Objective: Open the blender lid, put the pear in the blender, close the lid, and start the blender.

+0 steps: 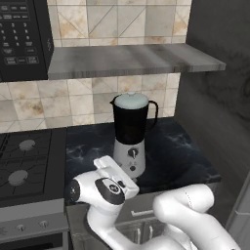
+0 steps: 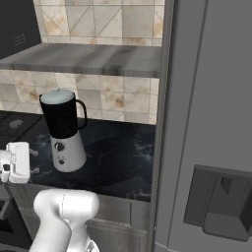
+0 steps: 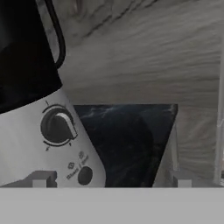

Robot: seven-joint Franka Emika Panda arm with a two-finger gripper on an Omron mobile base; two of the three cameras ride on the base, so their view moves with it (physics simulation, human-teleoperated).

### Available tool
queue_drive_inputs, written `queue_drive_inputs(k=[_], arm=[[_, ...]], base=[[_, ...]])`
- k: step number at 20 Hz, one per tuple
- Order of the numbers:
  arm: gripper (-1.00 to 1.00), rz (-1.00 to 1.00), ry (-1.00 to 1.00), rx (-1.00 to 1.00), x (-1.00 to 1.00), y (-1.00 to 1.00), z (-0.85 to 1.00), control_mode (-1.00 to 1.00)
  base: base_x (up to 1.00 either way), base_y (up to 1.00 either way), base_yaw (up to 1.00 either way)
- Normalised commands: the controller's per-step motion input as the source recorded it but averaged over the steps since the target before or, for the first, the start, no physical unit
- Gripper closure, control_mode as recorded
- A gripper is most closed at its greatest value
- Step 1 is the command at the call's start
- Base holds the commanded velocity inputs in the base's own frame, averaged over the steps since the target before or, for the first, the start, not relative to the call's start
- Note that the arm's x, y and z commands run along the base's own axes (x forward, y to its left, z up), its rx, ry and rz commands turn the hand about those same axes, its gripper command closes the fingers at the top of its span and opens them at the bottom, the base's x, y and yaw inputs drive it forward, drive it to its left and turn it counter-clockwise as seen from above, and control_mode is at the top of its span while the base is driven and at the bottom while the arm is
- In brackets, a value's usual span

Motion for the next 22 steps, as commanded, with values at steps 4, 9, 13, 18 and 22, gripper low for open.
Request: queue_drive_inputs(k=[4, 9, 13, 18, 22], arm=[[-1.0, -0.23, -0.01, 0.0, 0.0, -0.36, -0.38, -1.0], [-1.0, -0.12, 0.0, 0.0, 0.08, -0.32, -0.35, -1.0], [-1.0, 0.0, 0.0, 0.0, 0.19, -0.09, -0.42, -1.0], [-1.0, 0.0, -0.01, 0.0, 0.21, -0.01, -0.3, -1.0], [-1.0, 0.0, -0.07, 0.0, 0.17, 0.0, -0.11, -1.0]], base=[[0.0, 0.0, 0.0], [0.0, 0.0, 0.0], [0.0, 0.0, 0.0], [0.0, 0.0, 0.0], [0.0, 0.0, 0.0]])
